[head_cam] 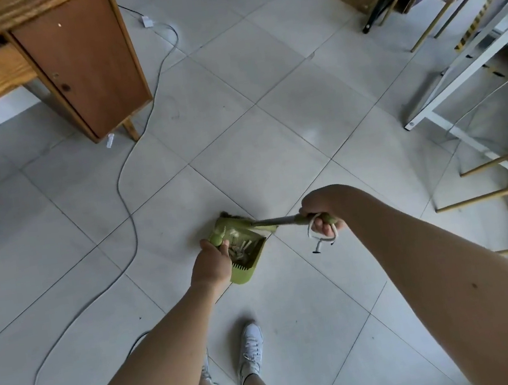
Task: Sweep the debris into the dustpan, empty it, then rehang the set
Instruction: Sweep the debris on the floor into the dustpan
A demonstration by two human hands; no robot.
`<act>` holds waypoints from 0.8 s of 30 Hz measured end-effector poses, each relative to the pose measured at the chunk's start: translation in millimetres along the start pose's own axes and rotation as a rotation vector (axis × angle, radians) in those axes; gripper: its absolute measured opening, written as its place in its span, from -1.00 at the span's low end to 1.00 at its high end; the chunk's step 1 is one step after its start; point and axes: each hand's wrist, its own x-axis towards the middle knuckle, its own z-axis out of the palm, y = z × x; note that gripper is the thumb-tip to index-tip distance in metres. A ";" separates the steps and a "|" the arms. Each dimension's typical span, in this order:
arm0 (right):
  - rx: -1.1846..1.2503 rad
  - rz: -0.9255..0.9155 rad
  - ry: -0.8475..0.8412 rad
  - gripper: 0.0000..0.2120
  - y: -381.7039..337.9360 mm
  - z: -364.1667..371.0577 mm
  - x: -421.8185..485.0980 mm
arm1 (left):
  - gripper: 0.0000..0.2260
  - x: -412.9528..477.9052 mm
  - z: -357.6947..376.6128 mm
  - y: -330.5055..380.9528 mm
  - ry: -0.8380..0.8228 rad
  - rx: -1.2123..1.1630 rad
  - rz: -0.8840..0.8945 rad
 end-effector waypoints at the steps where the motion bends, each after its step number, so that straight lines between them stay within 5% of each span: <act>1: 0.027 -0.011 0.013 -0.74 -1.8 1.8 2.1 | -0.69 -0.3 -0.7 -1.6 -0.002 -0.002 0.001; 8: 0.098 -0.007 0.089 -0.72 -3.4 37.9 39.2 | -0.67 3.3 -1.7 -5.7 0.006 0.037 0.026; 14: -0.082 0.029 0.040 -0.69 4.2 64.7 37.0 | -0.64 9.5 -2.0 -1.8 0.020 0.040 0.028; 24: -0.121 0.023 -0.010 -0.74 9.7 1.4 -2.9 | -0.64 7.2 -3.1 -2.4 -0.003 0.022 0.025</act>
